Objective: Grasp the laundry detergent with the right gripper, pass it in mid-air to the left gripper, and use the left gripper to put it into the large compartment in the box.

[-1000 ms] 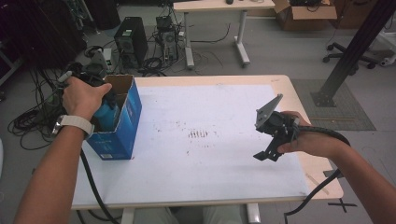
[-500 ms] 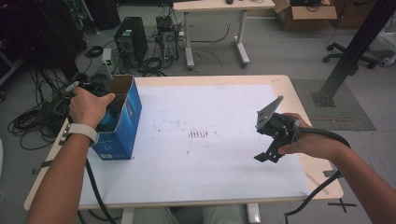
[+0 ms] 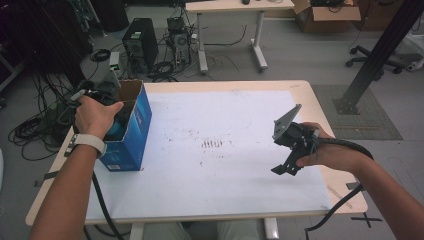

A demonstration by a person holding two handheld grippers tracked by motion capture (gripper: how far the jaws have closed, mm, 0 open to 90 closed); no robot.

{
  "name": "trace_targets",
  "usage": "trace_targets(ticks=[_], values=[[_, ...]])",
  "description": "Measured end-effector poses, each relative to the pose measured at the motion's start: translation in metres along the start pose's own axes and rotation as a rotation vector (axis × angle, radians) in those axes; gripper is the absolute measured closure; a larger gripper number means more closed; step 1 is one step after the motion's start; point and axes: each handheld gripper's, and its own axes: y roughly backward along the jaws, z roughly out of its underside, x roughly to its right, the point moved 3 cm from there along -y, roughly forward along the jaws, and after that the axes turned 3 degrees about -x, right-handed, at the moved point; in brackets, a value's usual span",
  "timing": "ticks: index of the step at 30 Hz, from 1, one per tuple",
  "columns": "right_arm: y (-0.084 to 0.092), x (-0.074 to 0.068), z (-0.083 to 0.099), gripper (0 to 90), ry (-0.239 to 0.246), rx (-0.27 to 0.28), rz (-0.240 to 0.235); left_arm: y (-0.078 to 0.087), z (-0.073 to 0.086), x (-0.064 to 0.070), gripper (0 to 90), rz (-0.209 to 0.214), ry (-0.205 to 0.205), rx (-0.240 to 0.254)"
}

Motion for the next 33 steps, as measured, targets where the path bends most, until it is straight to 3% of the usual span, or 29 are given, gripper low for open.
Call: trace_targets(ticks=[4,7,9,16,26,33], values=[[-0.001,-0.001,-0.001,6.3,0.002,0.002,-0.002,0.0,0.0,0.0,37.1,0.001,-0.003,0.001],[-0.001,-0.001,-0.001,6.3,0.003,-0.002,-0.003,0.001,0.0,0.001,30.9,0.003,-0.005,-0.015],[-0.001,-0.001,-0.001,6.3,0.007,0.0,-0.003,0.002,0.001,0.0,31.1,-0.012,-0.007,-0.01],[0.001,-0.004,-0.002,6.4,0.01,-0.001,-0.003,0.01,0.003,-0.001,28.3,0.0,0.006,0.018],[0.005,-0.009,0.0,7.3,0.015,-0.006,-0.004,0.031,0.007,-0.005,23.3,-0.009,0.016,0.04],[0.011,-0.014,-0.001,7.2,0.023,-0.003,0.006,0.05,0.015,-0.001,23.0,0.006,-0.016,0.033]])
